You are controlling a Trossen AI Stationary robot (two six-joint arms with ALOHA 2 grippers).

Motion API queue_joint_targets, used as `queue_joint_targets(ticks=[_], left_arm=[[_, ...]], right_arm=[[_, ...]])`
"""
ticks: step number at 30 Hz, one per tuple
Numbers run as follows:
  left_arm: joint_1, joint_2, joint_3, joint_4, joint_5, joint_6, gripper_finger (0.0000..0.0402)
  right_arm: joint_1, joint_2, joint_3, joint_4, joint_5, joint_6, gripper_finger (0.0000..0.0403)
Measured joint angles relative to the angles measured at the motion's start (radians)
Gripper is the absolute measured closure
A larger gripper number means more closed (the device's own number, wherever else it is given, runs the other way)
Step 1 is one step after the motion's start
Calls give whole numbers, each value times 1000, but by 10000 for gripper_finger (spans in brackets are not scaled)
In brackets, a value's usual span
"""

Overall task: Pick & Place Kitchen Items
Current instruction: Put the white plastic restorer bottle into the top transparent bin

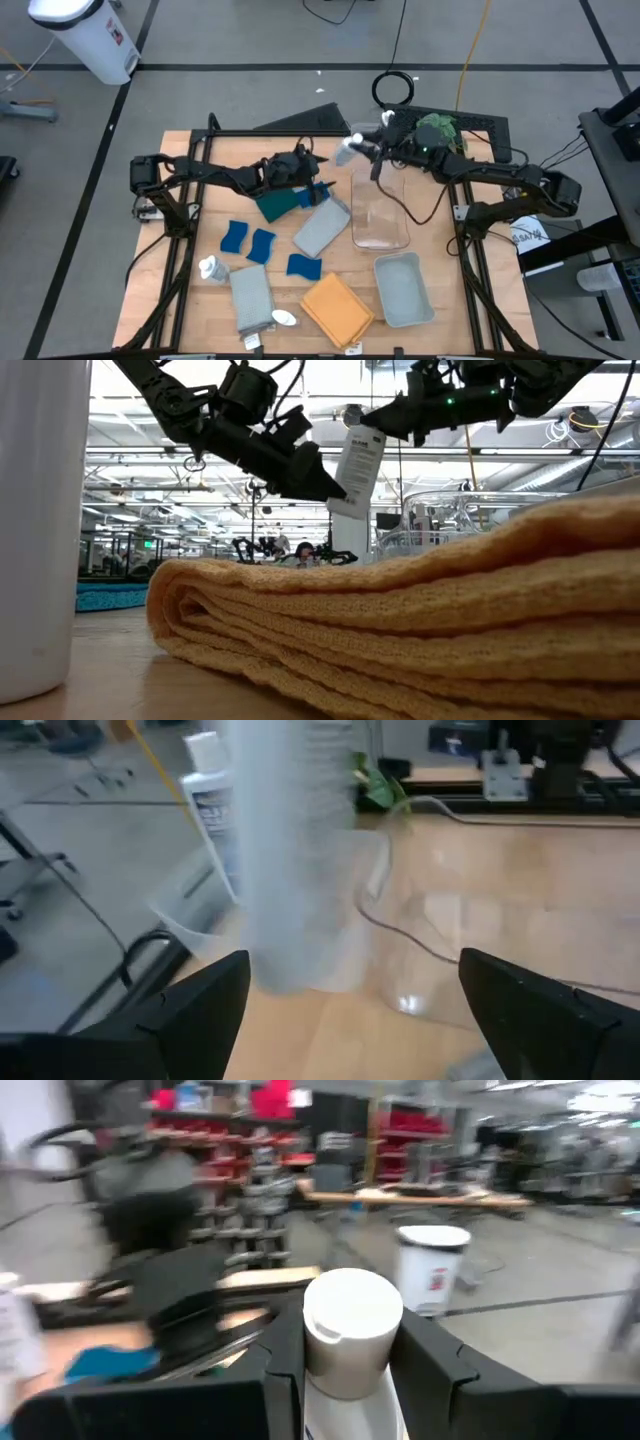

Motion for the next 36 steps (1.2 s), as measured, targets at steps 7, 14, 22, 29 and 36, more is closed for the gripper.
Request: queue_joint_targets(ticks=[7, 14, 22, 29, 36], left_arm=[[-1, 2, -2, -7, 9, 0, 39], [-1, 2, -2, -9, 9, 4, 39], [-1, 2, -2, -8, 9, 4, 39], [-1, 2, -1, -8, 11, 4, 39], [0, 2, -1, -8, 14, 4, 39]], right_arm=[[-3, 0, 0, -29, 199, -64, 320], [-24, 16, 0, -40, 272, -86, 320], [-85, 36, 0, -51, 267, -38, 320], [-145, 94, 1, -39, 263, -22, 320], [-182, 162, 0, 20, 264, -20, 320]])
